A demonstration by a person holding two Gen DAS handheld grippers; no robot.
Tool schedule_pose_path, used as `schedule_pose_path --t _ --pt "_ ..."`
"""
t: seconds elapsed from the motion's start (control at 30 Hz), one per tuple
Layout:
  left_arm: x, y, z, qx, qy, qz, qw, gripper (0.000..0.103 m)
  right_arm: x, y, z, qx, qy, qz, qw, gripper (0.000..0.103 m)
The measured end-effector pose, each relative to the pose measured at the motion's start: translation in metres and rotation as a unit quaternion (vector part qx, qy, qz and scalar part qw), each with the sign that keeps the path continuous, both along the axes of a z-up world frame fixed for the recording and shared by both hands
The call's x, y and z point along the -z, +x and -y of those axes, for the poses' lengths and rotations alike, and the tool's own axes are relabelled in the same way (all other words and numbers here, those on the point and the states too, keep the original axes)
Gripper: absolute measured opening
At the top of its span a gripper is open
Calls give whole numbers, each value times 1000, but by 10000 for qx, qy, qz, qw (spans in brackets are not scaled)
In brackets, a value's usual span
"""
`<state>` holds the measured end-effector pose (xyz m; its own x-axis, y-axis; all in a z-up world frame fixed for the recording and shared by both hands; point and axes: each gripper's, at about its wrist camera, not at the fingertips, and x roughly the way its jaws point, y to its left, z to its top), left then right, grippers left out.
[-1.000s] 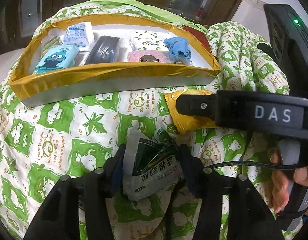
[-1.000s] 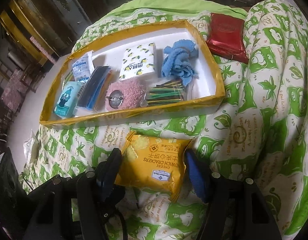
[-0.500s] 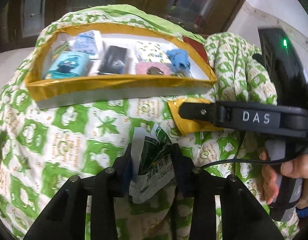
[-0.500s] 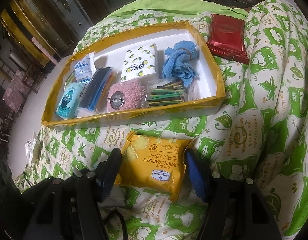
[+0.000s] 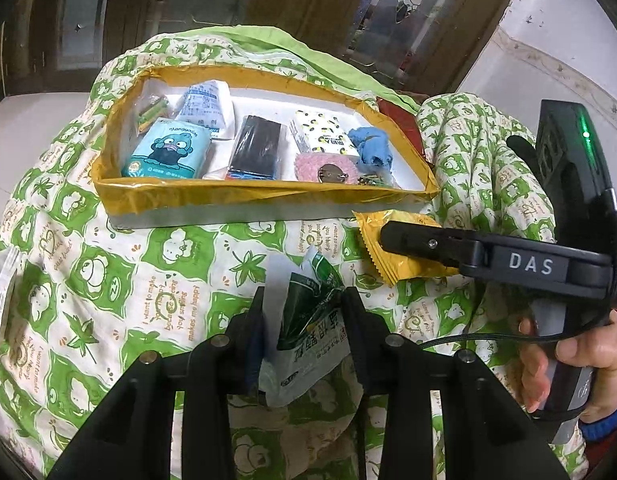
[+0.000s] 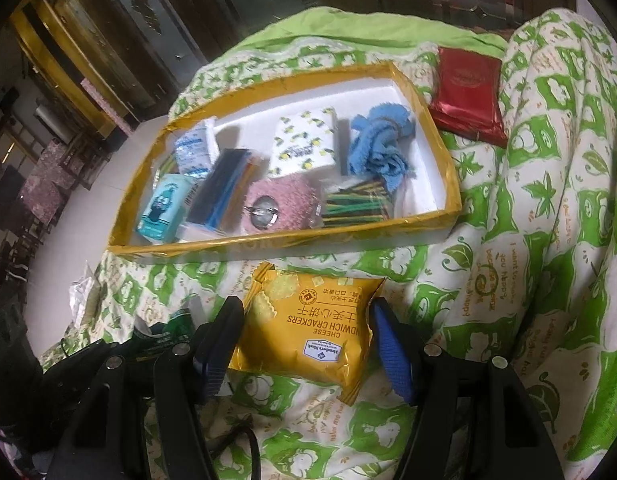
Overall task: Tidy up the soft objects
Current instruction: 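Lift and carry the green packet and cracker pack over the tray with both tools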
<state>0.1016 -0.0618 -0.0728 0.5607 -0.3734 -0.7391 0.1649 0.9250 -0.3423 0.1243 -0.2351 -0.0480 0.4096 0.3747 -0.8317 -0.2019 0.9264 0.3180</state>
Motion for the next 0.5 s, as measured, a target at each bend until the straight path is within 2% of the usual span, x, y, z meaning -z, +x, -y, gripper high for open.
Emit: schedule_pose_path --t 0.27,0.5 --pt "-12 1 -1 -35 30 167 9999 35 -14 -6 -5 -151 54 339 9993 69" --pt "-21 0 2 -40 225 289 9993 35 -17 -6 -2 -96 90 417 9990 69"
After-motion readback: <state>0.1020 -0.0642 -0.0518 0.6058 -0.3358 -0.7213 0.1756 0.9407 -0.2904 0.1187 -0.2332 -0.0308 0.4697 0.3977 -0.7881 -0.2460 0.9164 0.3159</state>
